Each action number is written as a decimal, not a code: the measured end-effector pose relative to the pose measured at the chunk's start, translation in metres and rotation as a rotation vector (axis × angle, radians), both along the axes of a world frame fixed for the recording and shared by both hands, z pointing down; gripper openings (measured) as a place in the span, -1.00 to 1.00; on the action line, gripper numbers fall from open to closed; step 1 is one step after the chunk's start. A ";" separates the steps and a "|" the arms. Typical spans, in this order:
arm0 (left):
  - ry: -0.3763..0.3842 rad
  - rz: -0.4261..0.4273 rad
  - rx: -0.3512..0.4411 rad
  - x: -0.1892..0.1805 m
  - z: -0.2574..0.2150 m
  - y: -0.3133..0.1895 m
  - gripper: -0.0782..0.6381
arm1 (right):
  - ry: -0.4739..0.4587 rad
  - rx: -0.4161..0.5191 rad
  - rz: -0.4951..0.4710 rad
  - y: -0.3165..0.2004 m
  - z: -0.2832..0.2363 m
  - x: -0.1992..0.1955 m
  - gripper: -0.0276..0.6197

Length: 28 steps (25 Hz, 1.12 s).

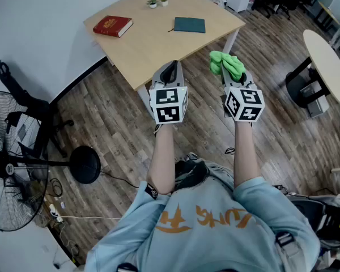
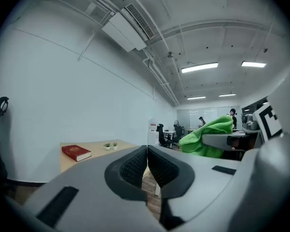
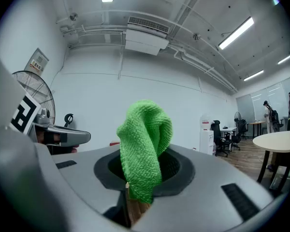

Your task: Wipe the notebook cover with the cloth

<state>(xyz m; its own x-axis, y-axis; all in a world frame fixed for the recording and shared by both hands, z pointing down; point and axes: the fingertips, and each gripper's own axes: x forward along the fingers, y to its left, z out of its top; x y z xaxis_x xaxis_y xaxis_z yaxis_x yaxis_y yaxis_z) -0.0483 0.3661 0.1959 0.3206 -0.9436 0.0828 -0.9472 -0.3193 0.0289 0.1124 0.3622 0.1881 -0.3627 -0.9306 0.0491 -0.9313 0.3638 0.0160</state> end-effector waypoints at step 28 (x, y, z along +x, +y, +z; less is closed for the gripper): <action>0.031 0.006 0.018 -0.018 -0.011 -0.003 -0.72 | -0.026 -0.004 0.055 0.003 -0.008 0.008 -0.66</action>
